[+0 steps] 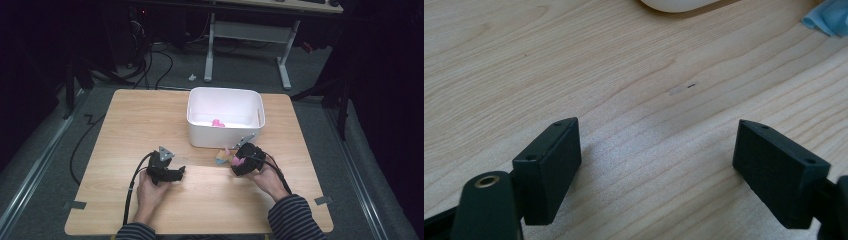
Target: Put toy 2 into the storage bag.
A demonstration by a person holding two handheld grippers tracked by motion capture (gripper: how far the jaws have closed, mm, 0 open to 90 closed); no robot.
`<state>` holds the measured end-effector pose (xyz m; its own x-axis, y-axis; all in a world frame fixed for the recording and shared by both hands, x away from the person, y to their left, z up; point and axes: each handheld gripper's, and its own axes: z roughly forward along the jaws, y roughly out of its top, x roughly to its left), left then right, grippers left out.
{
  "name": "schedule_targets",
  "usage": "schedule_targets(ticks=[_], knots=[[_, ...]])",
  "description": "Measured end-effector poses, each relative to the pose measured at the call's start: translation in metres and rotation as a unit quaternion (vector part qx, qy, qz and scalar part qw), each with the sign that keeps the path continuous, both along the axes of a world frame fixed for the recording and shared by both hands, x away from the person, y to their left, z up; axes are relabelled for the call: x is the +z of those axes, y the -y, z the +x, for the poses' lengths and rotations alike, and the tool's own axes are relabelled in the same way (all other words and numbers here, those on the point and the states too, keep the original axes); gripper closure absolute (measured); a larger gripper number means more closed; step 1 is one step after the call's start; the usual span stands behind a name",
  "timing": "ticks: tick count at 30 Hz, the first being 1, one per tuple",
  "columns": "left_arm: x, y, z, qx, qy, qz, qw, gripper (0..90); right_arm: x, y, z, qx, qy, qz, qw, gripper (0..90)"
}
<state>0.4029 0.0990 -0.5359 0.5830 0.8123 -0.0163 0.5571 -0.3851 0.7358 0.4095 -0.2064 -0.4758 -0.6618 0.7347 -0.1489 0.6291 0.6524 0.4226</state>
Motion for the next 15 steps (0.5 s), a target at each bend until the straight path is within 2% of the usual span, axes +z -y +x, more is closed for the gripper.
schedule_targets(ticks=[4,15], knots=[[0.0,0.0,0.0,0.0,0.0,0.0,1.0,19.7,-0.0026,-0.0034,0.0021,0.002,0.004,-0.02,0.9998,30.0],[0.0001,-0.0002,0.0,0.0,-0.001,0.0,1.0,20.0,-0.0046,-0.0033,0.0018,0.007,0.007,-0.035,0.9993,33.0]])
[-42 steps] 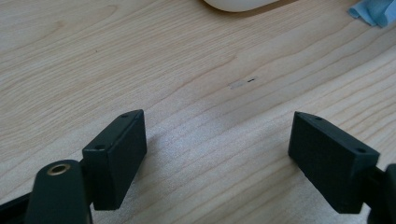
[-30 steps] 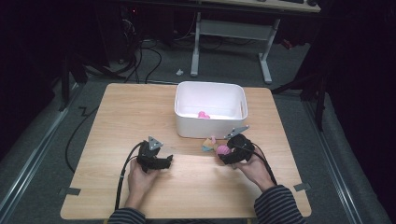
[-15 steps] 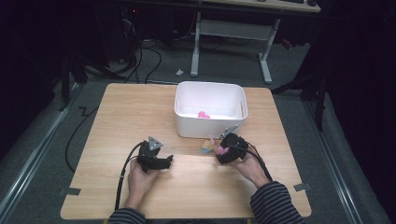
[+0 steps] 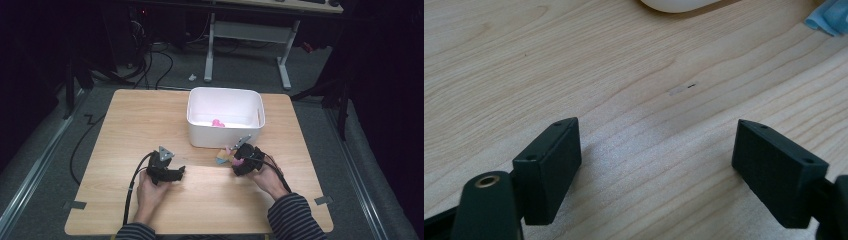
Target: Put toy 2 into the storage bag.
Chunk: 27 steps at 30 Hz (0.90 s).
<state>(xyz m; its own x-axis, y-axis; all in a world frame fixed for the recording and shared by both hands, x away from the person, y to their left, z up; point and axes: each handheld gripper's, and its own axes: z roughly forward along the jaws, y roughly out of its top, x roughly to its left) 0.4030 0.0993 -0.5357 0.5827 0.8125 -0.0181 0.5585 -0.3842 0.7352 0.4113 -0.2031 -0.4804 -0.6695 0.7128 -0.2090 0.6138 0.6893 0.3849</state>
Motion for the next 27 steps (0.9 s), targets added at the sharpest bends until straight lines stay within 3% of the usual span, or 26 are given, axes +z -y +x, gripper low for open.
schedule_targets(ticks=[6,11,27], knots=[[0.0,0.0,0.0,0.0,0.0,-0.001,1.0,20.0,0.002,0.003,-0.001,0.006,-0.011,0.012,0.9999,33.7],[0.0,0.0,0.0,0.0,0.0,-0.001,1.0,20.0,0.007,0.005,-0.006,0.008,-0.007,0.023,0.9997,33.8],[0.0,0.0,0.0,0.001,0.001,-0.001,1.0,20.0,0.039,0.026,-0.028,0.026,0.002,0.107,0.9939,34.1]])
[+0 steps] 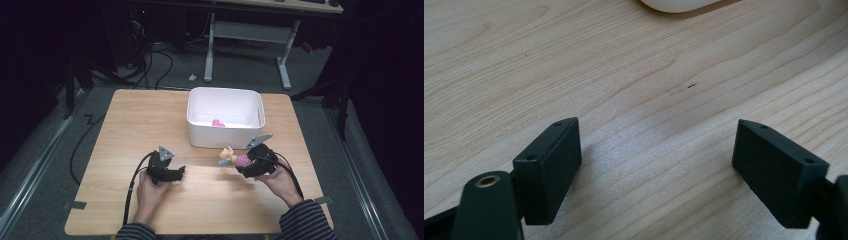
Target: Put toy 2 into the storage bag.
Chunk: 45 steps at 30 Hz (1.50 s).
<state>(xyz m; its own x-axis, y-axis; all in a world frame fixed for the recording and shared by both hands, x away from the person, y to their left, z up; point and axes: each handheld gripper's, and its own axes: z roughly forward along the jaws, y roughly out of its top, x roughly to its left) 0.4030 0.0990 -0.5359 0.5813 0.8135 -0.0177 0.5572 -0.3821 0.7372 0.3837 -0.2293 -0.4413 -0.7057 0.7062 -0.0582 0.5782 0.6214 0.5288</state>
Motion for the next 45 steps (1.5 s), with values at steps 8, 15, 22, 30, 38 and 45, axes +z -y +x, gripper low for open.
schedule_targets(ticks=[8,15,22,30,38,45], knots=[[0.0,0.0,0.0,-0.001,0.0,0.002,1.0,19.9,0.016,0.01,-0.006,-0.001,0.016,0.009,0.9998,34.1],[0.0,0.0,0.0,-0.001,0.0,0.002,1.0,20.0,0.031,0.019,-0.01,-0.003,0.02,0.032,0.9993,34.2],[0.0,0.0,0.0,-0.001,0.0,0.002,1.0,20.0,0.047,0.025,-0.008,-0.005,0.022,0.046,0.9987,34.2],[0.0,0.0,0.0,-0.001,-0.001,0.001,1.0,20.4,0.068,0.028,-0.005,0.0,0.036,0.049,0.9982,34.2],[0.0,0.0,0.0,0.0,-0.001,0.001,1.0,20.4,0.091,0.029,0.005,0.001,0.048,0.055,0.9973,34.2],[0.0,0.0,0.0,0.0,-0.001,0.001,1.0,20.4,0.107,0.03,0.02,-0.006,0.056,0.053,0.997,34.2]])
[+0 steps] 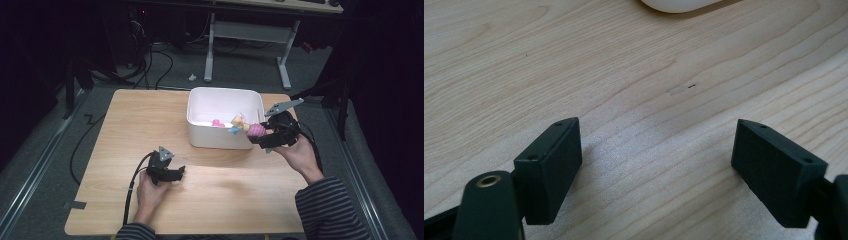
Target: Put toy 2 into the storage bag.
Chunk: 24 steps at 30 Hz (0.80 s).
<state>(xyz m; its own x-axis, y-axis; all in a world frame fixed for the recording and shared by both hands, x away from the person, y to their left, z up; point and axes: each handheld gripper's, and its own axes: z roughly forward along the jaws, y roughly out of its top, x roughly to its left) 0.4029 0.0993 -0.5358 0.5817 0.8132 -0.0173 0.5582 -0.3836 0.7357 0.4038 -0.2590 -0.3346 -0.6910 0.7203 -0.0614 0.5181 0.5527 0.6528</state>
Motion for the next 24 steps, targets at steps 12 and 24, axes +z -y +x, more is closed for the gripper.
schedule_targets(ticks=[12,24], knots=[[0.0,0.0,0.0,0.001,0.0,0.001,1.0,20.7,0.013,-0.008,0.026,0.001,0.007,-0.019,0.9998,34.1],[0.0,0.0,0.0,0.001,0.0,0.001,1.0,21.0,0.019,-0.018,0.049,0.0,0.009,-0.024,0.9997,34.1]])
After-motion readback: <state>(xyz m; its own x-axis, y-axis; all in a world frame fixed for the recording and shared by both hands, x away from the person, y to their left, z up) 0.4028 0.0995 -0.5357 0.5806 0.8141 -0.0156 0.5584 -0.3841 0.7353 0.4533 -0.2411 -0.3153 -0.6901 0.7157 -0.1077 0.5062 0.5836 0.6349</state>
